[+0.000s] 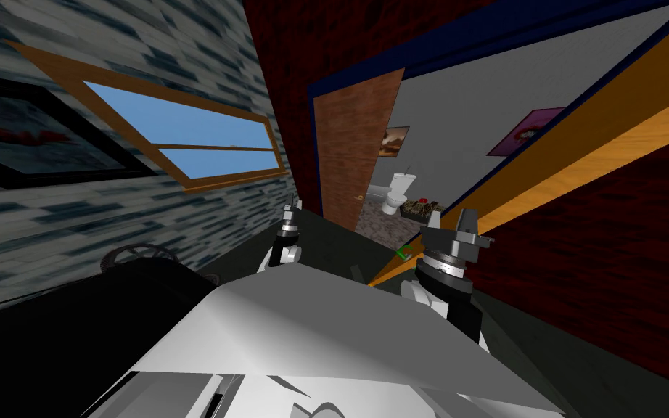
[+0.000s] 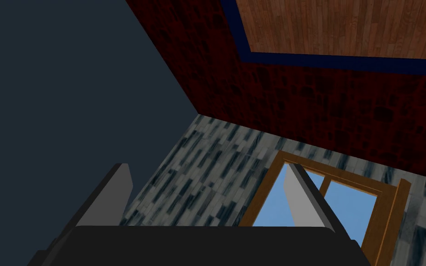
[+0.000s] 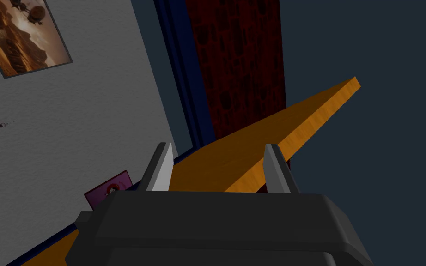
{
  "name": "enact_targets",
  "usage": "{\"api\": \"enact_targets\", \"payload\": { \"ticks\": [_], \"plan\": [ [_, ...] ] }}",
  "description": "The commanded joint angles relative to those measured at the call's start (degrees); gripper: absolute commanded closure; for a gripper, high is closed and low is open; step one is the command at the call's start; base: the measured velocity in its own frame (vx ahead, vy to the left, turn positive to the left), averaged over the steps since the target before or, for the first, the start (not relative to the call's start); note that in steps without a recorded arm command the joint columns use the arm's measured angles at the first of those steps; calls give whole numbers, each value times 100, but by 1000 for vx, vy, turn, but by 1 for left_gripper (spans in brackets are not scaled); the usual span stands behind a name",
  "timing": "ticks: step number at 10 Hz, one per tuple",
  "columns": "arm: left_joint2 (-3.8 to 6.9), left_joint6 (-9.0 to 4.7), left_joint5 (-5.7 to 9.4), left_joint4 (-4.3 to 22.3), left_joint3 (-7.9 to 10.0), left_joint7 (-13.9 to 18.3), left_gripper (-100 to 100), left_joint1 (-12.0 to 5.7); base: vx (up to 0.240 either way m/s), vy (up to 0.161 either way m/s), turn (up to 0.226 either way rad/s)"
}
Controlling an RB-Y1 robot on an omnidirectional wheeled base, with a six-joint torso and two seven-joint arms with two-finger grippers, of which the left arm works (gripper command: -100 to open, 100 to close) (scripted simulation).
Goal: Pull the door open
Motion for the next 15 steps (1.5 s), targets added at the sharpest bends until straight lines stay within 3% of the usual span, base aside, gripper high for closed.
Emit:
{"api": "enact_targets", "payload": {
  "ticks": [1, 8, 15],
  "plan": [
    [37, -55, 38, 226, -39, -19, -100, -86, 87, -9, -46],
    [201, -278, 235, 1284, -202, -99, -100, -511, 89, -2, -65],
    [321, -543, 468, 2562, -394, -193, -100, -1011, 98, 4, -73]
  ]
}}
